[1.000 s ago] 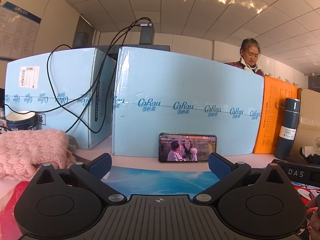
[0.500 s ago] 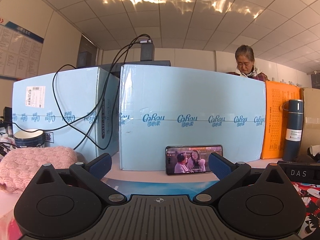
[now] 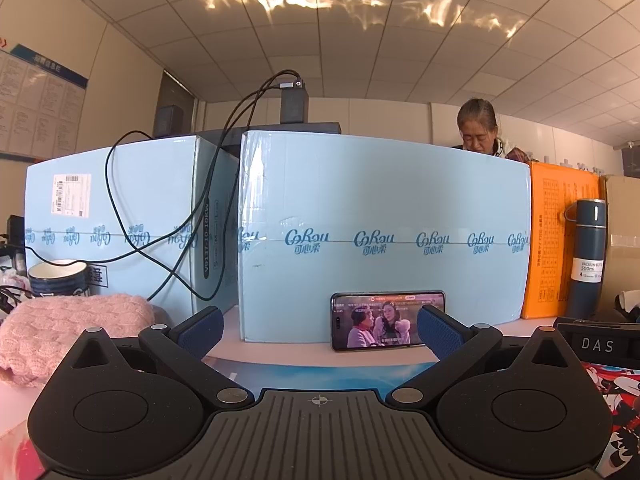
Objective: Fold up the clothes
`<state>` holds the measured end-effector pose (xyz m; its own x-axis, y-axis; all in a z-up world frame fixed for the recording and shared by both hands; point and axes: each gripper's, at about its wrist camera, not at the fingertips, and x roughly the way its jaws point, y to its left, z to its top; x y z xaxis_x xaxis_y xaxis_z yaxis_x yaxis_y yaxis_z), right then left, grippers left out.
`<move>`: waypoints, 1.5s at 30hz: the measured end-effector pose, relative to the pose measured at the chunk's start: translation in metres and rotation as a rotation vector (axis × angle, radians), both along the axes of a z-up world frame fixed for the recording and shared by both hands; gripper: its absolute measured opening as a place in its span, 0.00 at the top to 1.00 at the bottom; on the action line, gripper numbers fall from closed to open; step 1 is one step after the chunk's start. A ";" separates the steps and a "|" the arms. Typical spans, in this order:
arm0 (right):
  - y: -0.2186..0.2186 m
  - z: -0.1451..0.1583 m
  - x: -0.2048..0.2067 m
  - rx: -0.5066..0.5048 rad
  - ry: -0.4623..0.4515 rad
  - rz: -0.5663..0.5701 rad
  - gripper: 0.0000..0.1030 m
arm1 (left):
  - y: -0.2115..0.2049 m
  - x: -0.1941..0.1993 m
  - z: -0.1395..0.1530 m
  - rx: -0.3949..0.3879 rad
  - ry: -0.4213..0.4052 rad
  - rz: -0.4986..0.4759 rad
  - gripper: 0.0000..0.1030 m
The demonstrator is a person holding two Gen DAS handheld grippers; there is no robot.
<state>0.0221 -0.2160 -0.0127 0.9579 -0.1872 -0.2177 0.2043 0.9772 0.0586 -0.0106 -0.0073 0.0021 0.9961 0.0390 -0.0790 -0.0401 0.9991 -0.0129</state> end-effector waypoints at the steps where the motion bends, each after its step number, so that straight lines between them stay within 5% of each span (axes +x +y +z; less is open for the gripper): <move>1: 0.000 0.000 0.000 0.001 0.000 0.000 0.00 | 0.000 0.000 0.000 -0.001 0.000 0.000 0.00; 45: -0.001 -0.001 0.000 0.005 0.011 0.005 0.00 | 0.000 0.001 -0.001 -0.004 0.005 -0.005 0.00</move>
<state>0.0226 -0.2174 -0.0136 0.9565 -0.1810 -0.2289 0.1997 0.9780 0.0610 -0.0099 -0.0077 0.0014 0.9959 0.0333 -0.0841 -0.0348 0.9993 -0.0169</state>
